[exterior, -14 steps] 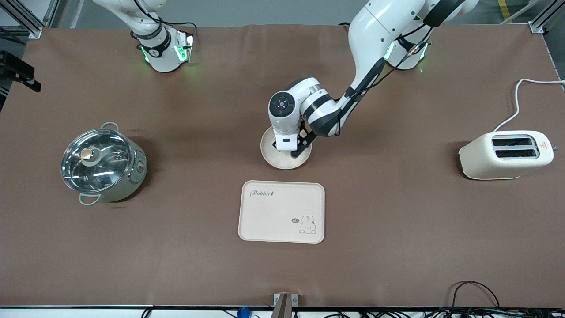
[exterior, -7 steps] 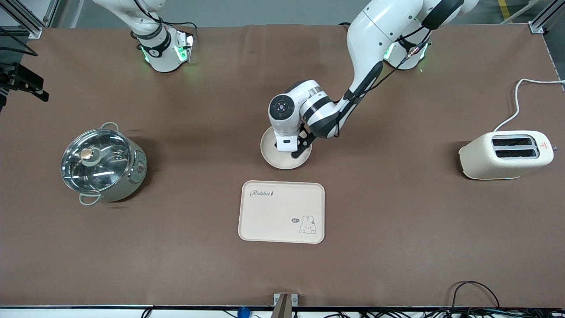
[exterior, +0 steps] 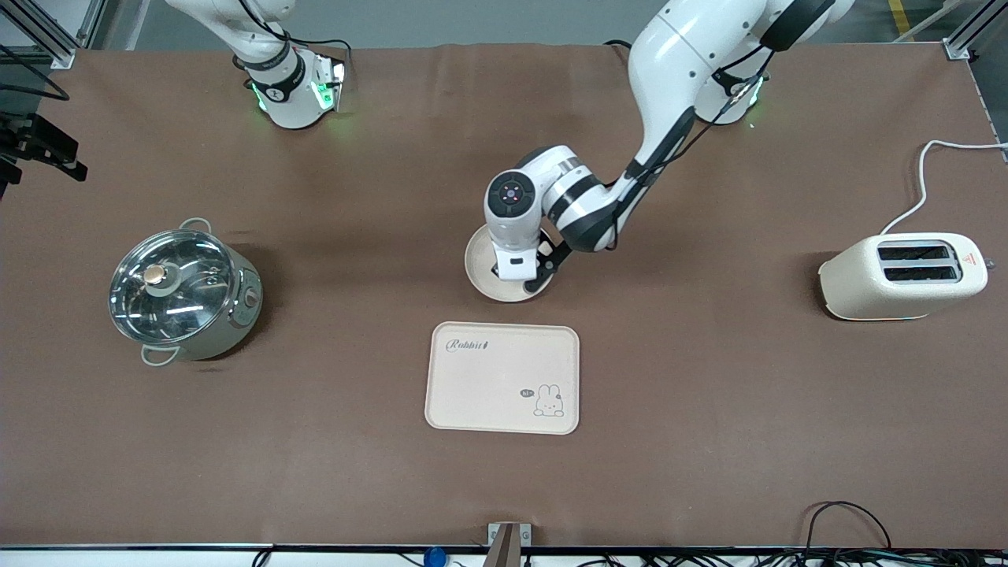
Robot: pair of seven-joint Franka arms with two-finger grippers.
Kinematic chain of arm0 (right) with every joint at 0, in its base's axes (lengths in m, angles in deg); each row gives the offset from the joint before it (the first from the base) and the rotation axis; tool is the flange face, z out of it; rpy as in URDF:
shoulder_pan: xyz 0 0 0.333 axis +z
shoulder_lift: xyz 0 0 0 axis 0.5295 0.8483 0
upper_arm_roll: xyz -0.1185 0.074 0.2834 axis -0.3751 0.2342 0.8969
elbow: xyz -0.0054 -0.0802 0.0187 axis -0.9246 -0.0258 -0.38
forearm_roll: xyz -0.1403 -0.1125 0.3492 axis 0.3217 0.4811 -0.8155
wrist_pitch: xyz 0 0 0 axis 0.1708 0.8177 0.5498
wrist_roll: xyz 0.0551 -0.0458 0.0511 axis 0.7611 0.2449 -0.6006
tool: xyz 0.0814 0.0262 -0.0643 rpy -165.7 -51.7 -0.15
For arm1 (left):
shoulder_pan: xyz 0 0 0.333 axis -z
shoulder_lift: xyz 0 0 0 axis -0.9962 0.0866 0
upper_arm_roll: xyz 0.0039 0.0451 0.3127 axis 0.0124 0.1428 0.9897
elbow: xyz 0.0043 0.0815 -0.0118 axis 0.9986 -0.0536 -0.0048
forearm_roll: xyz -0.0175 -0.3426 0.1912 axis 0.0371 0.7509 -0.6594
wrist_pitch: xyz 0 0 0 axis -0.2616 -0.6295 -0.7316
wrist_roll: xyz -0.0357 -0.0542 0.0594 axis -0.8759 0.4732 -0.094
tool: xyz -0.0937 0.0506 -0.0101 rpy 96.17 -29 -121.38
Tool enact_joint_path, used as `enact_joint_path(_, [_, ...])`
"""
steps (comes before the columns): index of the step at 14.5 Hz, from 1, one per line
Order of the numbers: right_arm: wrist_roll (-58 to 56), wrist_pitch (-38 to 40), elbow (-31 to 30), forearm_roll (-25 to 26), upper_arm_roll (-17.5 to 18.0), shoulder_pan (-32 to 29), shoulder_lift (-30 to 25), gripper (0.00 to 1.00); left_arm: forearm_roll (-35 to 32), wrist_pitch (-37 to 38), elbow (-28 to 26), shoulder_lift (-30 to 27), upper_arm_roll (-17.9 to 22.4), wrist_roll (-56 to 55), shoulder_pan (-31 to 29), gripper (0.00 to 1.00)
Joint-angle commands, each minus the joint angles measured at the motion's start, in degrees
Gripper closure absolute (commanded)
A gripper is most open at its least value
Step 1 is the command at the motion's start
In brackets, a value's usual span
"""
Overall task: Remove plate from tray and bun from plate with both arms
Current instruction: 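Lift the bun out of the plate and carry it toward the toaster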
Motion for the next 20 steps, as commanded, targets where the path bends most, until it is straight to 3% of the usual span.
enact_joint_path(1, [1.9, -0.4, -1.6, 0.8, 0.1, -0.2, -1.5, 0.03, -1.1, 0.7, -1.1, -5.4, 0.1, 5.6, -7.2, 1.00])
enact_joint_path(4, [2.0, -0.2, -1.7, 0.6, 0.3, 0.0, -1.6, 0.01, -3.9, 1.2, -1.0, -5.5, 0.1, 15.5, -15.6, 0.99])
enact_joint_path(8, [2.7, 0.5, -2.0, 0.6, 0.1, 0.9, -1.8, 0.01, -14.1, 1.2, -1.8, -2.2, 0.1, 24.0, -24.9, 0.98])
enact_joint_path(13, [3.0, 1.4, -1.7, 0.1, -1.2, 0.9, -1.7, 0.00, -14.3, 4.4, -2.1, -0.5, 0.6, 31.7, -30.4, 0.96])
enact_joint_path(16, [3.0, -0.5, -1.9, -0.7, -1.7, 1.3, -1.6, 0.00, -13.6, 4.5, -2.1, 0.1, 0.5, 31.1, -31.7, 0.84])
enact_joint_path(17, [3.3, -0.8, -2.1, -0.9, -2.7, 1.4, -1.6, 0.00, -13.5, 4.5, -2.0, 0.3, 0.5, 31.0, -31.7, 0.74])
enact_joint_path(19, [4.7, -1.6, -2.9, -1.2, -3.2, 2.0, -1.6, 0.00, -13.5, 4.5, -2.1, 0.4, 0.5, 30.9, -31.7, 0.15])
enact_joint_path(20, [6.2, -2.1, -2.9, -1.1, -3.3, 2.4, -1.6, 0.00, -13.5, 4.6, -1.9, 0.0, 0.5, 31.7, -32.1, 0.00])
